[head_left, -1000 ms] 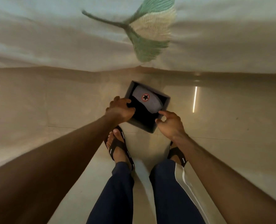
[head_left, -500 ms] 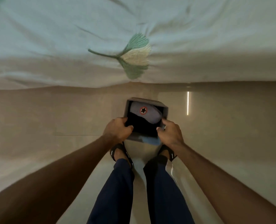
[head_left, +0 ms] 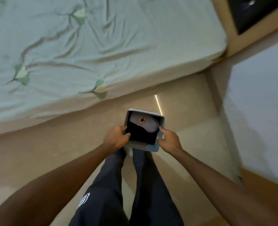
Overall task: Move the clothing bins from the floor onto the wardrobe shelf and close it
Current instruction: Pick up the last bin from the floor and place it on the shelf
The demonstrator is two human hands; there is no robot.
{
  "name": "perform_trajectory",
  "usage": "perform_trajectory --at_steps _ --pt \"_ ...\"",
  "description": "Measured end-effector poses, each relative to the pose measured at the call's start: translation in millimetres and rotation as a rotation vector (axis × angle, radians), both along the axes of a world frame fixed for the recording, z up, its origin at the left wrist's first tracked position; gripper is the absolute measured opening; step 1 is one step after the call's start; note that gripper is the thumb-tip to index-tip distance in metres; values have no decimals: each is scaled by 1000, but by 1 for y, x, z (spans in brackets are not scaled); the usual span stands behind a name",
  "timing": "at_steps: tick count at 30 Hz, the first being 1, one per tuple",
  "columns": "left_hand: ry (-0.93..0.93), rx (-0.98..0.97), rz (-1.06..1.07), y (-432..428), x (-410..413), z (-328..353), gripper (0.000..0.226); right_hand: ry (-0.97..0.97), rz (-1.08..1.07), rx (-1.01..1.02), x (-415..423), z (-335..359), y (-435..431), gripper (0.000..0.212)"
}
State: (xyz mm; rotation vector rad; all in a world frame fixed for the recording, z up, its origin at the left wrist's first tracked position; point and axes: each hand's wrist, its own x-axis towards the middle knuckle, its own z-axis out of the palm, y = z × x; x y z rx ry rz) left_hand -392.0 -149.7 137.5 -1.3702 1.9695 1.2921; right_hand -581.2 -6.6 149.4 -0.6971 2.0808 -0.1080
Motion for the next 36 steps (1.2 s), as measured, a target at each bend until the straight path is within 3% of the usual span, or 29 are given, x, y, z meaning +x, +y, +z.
perform_trajectory --at_steps 8,19,27,36 --pt "98 -103 -395 38 -17 119 31 134 -351 -101 38 130 95 55" --pt "299 -171 -881 127 -116 181 34 242 -841 -202 44 181 234 54" --pt "500 -217 -1146 292 -243 224 33 422 -1187 -262 3 216 389 57" --pt "735 -170 -1345 472 -330 276 39 667 -1533 -330 -8 261 542 51"
